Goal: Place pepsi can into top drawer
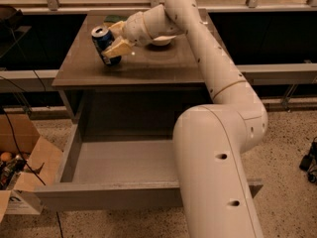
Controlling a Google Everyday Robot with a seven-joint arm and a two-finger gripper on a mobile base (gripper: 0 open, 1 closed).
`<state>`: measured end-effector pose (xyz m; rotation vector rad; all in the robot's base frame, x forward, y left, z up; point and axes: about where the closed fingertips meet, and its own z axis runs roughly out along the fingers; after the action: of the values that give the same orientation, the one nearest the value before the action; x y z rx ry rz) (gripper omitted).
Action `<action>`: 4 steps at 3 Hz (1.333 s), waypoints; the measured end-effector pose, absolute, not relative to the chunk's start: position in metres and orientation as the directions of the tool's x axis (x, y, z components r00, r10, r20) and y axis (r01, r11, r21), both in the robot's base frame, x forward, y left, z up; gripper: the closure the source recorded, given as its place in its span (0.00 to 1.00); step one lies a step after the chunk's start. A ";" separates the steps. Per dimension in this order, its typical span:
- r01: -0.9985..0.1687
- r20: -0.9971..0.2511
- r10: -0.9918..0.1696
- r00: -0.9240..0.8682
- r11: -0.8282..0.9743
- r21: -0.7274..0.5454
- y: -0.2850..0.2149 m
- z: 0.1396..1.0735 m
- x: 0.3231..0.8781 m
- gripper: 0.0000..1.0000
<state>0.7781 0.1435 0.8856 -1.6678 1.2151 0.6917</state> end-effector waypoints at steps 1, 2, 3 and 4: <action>-0.939 -0.831 -0.445 0.334 -0.081 -0.334 0.119 0.899 0.762 0.95; -0.950 -0.802 -0.511 0.308 -0.115 -0.291 0.093 0.902 0.725 1.00; -0.961 -0.775 -0.571 0.272 -0.124 -0.246 0.065 0.899 0.683 1.00; -0.975 -0.761 -0.610 0.220 -0.103 -0.199 0.033 0.889 0.624 1.00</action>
Offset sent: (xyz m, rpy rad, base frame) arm -0.1239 -0.0871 0.0095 -0.2401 0.1081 0.0051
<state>0.6235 0.0333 0.8889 -1.8011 1.4710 0.6662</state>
